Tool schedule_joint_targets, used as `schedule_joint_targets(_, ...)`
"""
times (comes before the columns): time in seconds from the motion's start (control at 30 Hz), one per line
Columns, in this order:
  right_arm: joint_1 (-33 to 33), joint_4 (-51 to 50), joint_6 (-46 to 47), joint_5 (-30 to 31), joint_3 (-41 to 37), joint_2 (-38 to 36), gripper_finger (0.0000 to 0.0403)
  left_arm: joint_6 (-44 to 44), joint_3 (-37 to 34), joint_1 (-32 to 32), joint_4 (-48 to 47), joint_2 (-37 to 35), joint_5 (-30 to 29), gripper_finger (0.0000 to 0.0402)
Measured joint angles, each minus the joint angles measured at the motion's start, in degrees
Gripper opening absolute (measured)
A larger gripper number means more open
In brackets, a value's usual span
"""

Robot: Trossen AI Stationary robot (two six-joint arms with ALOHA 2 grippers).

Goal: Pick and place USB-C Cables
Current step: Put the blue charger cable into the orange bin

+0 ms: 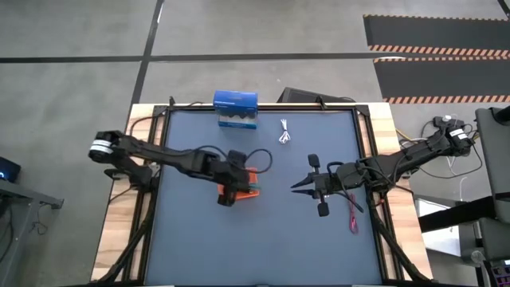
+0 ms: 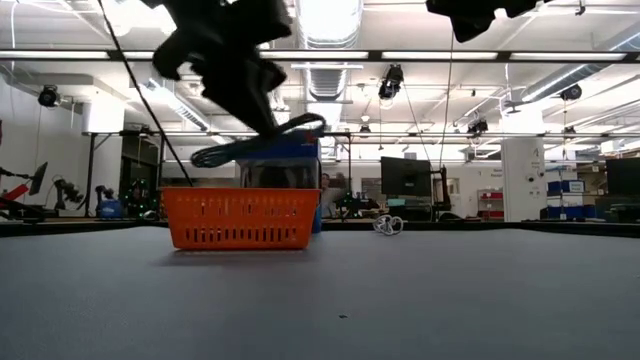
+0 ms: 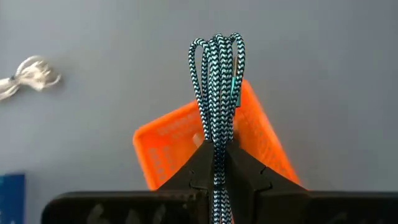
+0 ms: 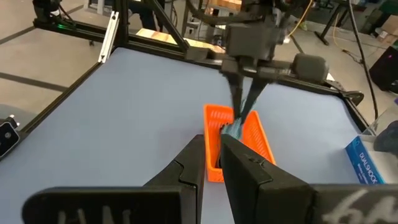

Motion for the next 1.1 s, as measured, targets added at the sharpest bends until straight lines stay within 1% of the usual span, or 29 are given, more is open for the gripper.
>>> schedule_joint_targets(0.07, 0.0, -0.04, -0.13, 0.02, 0.0, 0.0, 0.0043, 0.32, 3.05, -0.08, -1.43, 2.48, 0.27, 0.0011)
schedule_joint_targets(0.13, 0.0, -0.02, 0.04, 0.04, 0.0, 0.0, 0.0043, 1.4, 5.02, 0.14, -4.9, 4.71, 0.31, 0.0011)
schedule_joint_targets(0.27, 0.0, -0.28, 0.44, 0.02, 0.0, 0.0, 0.0043, 1.7, 5.94, 0.37, -5.69, 6.2, -0.02, 0.0011)
schedule_joint_targets(0.47, 0.0, -0.9, 0.44, 0.02, 0.0, 0.0, 0.0043, 1.46, 5.13, 0.43, -7.6, 6.26, -0.64, 0.0011)
schedule_joint_targets(0.77, 0.0, -0.89, 0.45, 0.02, 0.0, 0.0, 0.0043, 1.47, 2.53, 0.59, -5.92, 6.16, -0.98, 0.0011)
schedule_joint_targets(1.1, 0.0, -0.89, 0.47, 0.02, 0.0, 0.0, 0.0043, 1.53, 2.23, 0.59, -5.4, 7.08, -0.98, 0.0011)
